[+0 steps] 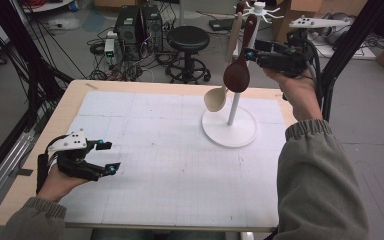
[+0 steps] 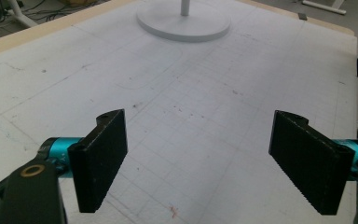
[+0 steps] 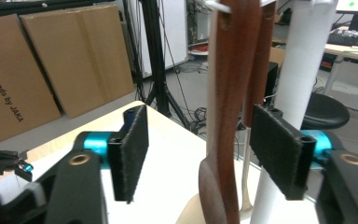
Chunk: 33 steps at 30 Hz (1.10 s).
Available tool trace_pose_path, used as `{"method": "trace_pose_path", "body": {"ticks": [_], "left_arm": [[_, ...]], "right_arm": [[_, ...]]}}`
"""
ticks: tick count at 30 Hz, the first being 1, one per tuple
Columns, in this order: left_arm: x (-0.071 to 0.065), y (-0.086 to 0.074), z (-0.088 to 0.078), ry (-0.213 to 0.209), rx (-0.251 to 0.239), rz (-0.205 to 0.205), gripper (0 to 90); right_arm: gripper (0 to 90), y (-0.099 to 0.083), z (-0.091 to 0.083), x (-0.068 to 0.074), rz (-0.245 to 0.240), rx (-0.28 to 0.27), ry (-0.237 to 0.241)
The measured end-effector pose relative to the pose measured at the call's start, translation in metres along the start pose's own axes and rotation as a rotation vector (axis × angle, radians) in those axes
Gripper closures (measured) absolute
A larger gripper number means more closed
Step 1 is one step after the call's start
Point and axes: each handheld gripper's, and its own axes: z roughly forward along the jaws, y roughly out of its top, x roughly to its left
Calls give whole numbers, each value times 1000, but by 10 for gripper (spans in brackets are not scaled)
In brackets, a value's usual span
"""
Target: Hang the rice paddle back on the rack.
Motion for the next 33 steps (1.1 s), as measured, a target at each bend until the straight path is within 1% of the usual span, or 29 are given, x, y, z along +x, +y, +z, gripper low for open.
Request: {"method": "trace_pose_path", "body": {"ticks": [2,4,8,11,14,17,21,23,27,31,33], "left_arm": [[0,0,0,1,1,-1,193],[0,0,1,-1,2,-3,188],[0,0,2,-3,1,-6,175],[0,1,2,-1,3,-7,165],[0,0,2,3,1,-14,159],[1,0,2,8,1,-16,152],[2,0,2,11,1,-25,139],[3,0,2,11,-2,-22,137],[4,0,1,17,-2,-29,134],[5,-1,1,19,0,-38,129],[6,-2,1,21,2,-40,126]], "right_arm": [[315,-3,-3,3,-3,-2,2],[254,-9,-4,6,4,-4,-14],[211,-24,-4,10,4,8,-4],[175,-36,-4,11,21,6,-5],[168,-47,-4,12,28,11,-4],[168,-58,-2,15,35,23,-31],[162,-71,-1,17,33,44,-32],[157,-76,-1,19,26,49,-35],[153,-84,0,23,17,66,-28],[131,-90,3,27,13,67,-13],[115,-93,5,30,5,80,-7]]}}
